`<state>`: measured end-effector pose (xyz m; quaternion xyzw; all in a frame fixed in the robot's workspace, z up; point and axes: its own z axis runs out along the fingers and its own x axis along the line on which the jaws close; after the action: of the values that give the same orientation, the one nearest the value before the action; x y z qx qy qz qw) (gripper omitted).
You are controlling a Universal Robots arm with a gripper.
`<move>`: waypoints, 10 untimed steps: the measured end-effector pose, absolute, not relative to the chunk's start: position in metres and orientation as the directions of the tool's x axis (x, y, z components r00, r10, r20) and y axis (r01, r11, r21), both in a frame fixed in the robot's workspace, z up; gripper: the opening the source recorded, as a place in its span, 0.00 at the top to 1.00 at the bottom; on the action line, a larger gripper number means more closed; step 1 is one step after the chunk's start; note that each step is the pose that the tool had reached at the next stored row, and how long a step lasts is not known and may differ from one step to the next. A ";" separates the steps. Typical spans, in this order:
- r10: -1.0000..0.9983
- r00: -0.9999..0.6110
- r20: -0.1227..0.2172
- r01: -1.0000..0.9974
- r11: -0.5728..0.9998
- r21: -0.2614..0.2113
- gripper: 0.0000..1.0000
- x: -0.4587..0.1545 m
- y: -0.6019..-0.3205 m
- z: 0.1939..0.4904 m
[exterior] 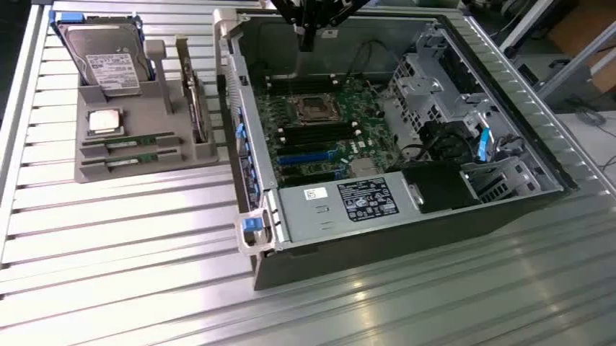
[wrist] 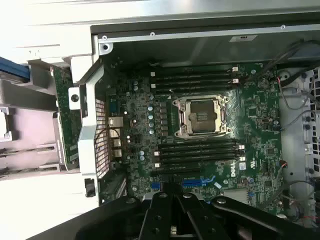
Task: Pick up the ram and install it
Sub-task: 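Reach for the ram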
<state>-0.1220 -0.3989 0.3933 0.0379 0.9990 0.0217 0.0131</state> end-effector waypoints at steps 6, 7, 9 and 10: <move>0.076 -0.997 -0.024 0.075 0.996 0.044 0.89 -0.123 -0.399 0.393; 0.076 -0.997 -0.024 0.075 0.996 0.044 0.89 -0.124 -0.399 0.393; 0.076 -0.997 -0.024 0.075 0.996 0.044 0.89 -0.125 -0.399 0.393; 0.076 -0.997 -0.024 0.075 0.996 0.044 0.89 -0.125 -0.399 0.393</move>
<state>-0.1246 -0.3989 0.3933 0.0380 0.9990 0.0217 0.0131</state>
